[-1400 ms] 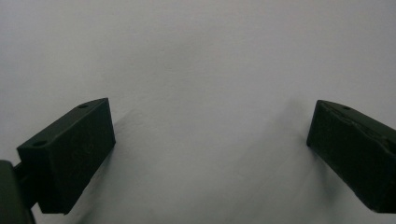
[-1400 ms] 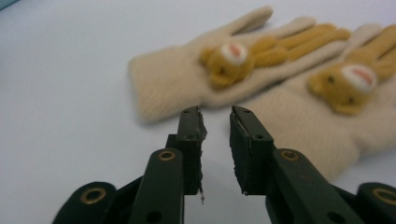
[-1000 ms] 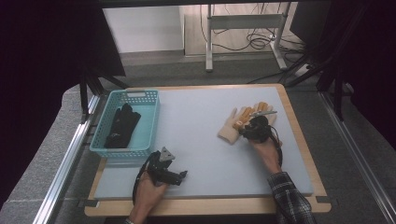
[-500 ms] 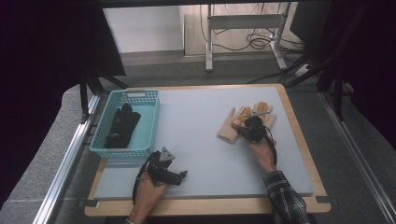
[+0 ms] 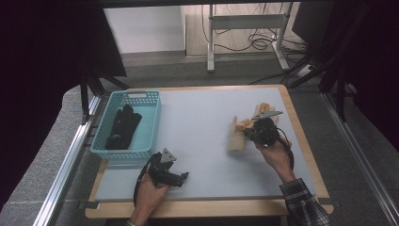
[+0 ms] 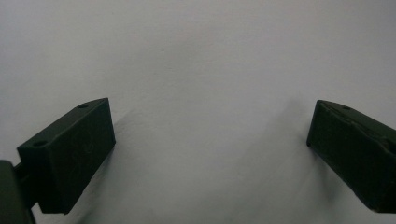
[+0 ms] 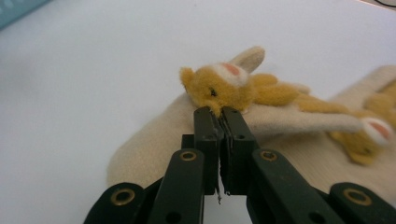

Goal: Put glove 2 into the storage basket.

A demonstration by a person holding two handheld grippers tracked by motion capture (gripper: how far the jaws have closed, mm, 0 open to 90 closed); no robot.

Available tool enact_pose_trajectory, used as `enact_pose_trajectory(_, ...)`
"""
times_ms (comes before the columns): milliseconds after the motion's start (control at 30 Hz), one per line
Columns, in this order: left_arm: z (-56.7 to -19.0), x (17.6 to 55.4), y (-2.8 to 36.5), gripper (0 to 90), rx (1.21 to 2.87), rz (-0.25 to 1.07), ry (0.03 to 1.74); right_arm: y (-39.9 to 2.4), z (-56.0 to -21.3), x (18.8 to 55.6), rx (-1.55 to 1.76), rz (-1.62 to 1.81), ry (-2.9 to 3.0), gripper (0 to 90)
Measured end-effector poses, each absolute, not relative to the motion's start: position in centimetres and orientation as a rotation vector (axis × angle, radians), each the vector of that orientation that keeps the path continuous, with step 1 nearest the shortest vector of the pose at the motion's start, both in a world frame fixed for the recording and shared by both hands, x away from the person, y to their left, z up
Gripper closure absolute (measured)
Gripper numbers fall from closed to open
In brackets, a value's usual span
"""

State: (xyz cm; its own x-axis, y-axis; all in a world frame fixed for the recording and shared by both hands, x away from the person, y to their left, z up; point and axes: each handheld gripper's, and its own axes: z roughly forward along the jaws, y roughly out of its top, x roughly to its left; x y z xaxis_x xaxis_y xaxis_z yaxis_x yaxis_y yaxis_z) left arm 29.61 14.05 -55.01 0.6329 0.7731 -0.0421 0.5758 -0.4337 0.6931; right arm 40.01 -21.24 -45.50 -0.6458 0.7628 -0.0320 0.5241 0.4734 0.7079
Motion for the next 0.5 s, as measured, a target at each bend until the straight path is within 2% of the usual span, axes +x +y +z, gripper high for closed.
enact_pose_trajectory(267,-55.0,29.6,14.1,1.2,2.166,0.37,1.048,-20.5,-46.5,39.8,1.053,0.956,2.412,83.8)
enact_pose_trajectory(500,-55.0,29.6,14.1,1.2,2.168,0.371,1.045,-16.1,-46.2,39.9,0.955,1.039,2.467,80.5)
